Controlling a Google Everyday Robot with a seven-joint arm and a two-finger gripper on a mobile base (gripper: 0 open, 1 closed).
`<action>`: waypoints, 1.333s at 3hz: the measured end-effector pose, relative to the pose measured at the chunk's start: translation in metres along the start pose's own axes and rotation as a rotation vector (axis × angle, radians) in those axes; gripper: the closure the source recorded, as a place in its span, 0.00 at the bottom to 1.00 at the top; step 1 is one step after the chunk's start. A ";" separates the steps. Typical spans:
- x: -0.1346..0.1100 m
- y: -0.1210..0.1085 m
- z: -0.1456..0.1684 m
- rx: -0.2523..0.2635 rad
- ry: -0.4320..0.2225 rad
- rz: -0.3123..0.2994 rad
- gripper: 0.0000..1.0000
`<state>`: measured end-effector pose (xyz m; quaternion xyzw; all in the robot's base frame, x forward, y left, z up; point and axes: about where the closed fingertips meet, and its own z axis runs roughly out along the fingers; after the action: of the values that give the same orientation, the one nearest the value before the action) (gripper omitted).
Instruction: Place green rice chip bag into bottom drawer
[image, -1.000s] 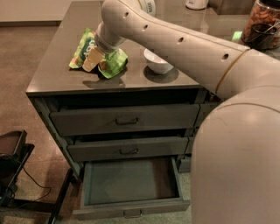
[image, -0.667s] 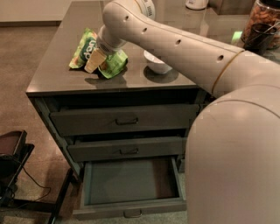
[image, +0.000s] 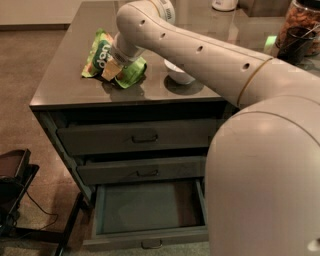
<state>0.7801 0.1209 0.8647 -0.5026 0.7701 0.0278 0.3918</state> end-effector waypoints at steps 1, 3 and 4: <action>0.000 0.000 0.000 0.000 0.000 0.000 0.65; 0.000 0.000 0.000 0.000 0.000 0.000 1.00; 0.000 0.000 0.000 0.000 0.000 0.000 1.00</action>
Offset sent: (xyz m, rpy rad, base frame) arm 0.0000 0.0000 0.0000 0.0000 0.0000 0.0000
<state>0.7800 0.1210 0.8646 -0.5027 0.7701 0.0279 0.3917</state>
